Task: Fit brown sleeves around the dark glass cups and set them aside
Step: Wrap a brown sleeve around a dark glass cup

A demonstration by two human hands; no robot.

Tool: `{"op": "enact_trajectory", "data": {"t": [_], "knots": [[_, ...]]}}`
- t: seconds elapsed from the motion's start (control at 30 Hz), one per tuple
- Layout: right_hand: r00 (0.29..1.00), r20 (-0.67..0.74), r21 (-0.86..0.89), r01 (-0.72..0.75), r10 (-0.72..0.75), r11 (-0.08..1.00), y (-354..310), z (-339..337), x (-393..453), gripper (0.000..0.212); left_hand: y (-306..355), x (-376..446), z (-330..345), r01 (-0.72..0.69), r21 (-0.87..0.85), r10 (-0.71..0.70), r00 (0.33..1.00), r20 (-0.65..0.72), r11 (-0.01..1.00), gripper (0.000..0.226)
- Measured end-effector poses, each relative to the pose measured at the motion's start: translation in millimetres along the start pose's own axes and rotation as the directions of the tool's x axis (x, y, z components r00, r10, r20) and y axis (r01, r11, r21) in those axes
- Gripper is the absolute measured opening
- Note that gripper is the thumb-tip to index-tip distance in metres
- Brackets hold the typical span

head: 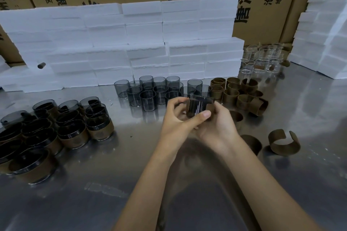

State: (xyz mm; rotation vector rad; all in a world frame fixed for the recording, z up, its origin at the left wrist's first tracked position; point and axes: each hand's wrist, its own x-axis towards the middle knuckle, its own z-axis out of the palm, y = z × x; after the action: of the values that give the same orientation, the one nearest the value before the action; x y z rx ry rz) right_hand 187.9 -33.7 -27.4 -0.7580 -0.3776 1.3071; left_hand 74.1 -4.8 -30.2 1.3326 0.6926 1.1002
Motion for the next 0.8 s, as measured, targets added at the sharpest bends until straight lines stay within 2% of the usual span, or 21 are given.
{"op": "enact_trajectory", "data": {"t": [0.1,0.2,0.27,0.33,0.47,0.6,0.7,0.8], "knots": [[0.999,0.051,0.002,-0.009,0.008,1.0,4,-1,5,0.054,-1,1,0,-0.017,0.02,0.018,0.997,-0.071,1.0,0.043],[0.999,0.044,-0.012,0.014,-0.013,1.0,2,-2,6,0.041,-2,6,-11,-0.063,0.103,0.085,0.971,-0.223,0.993,0.018],[0.997,0.062,-0.08,0.044,-0.04,0.996,3,-4,7,0.033,-1,8,-17,-0.066,0.034,0.073,0.962,-0.262,0.997,0.017],[0.991,0.091,-0.171,0.114,-0.1,0.979,6,-2,7,0.033,0,8,-22,-0.046,-0.028,0.037,0.96,-0.277,0.999,0.02],[0.976,0.114,-0.206,0.204,-0.183,0.957,7,-2,7,0.035,5,11,-25,0.04,-0.254,-0.082,0.984,-0.159,0.966,0.033],[0.963,0.21,-0.296,0.227,-0.169,0.928,5,-5,8,0.025,5,12,-27,0.091,-0.354,-0.13,0.988,-0.088,0.931,0.036],[0.958,0.224,-0.311,0.244,-0.178,0.919,5,-6,9,0.026,3,13,-31,0.107,-0.333,-0.132,0.99,-0.055,0.937,0.036],[0.968,0.159,-0.314,0.234,-0.192,0.92,7,-5,10,0.043,2,12,-34,0.095,-0.181,-0.098,0.995,-0.007,0.979,0.032]]}}
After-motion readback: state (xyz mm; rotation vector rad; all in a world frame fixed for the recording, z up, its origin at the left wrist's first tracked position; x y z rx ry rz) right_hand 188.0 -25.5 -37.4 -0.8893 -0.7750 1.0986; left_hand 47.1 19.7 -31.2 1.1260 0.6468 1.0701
